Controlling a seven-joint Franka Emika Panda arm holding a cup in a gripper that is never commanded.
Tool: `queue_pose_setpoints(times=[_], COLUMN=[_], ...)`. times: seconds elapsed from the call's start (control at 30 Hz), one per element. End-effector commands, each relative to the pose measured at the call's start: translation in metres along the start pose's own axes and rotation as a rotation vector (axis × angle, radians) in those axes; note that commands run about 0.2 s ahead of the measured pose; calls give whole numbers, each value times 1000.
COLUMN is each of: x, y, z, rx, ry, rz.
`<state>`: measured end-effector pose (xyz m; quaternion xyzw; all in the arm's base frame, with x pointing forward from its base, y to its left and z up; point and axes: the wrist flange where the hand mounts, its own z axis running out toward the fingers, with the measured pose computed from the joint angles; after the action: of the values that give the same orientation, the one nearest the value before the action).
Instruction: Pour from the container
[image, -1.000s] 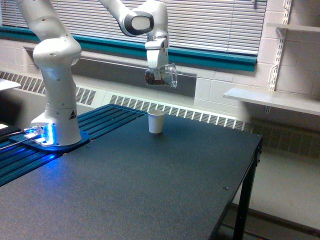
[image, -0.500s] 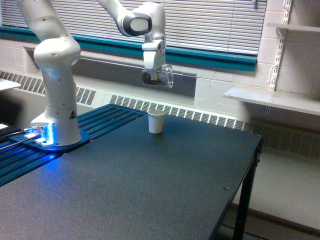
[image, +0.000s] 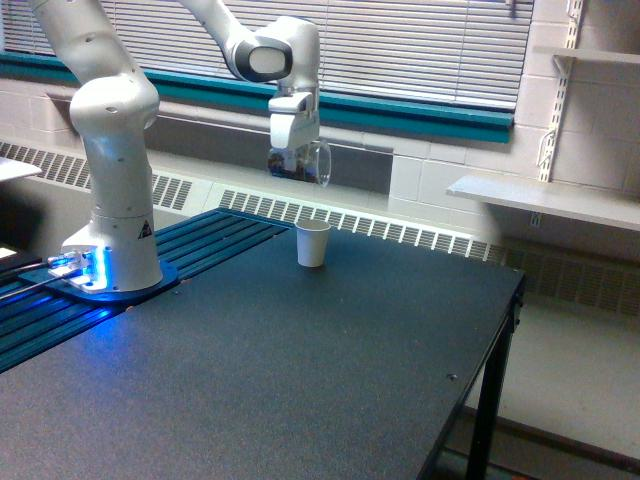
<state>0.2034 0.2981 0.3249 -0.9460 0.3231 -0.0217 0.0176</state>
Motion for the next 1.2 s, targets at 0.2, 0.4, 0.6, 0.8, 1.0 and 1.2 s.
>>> queue_pose_setpoints(times=[0.2,0.4,0.6,0.8,1.0,1.2], x=[-19,-22,-22,-20,-18,-15], y=[16,20,21,22,21,20], z=[11,18,24,29,33,35], rx=[3,5,8,6,2,0], ry=[-35,-57,-76,-89,-101,-110], rz=[62,81,95,104,112,122])
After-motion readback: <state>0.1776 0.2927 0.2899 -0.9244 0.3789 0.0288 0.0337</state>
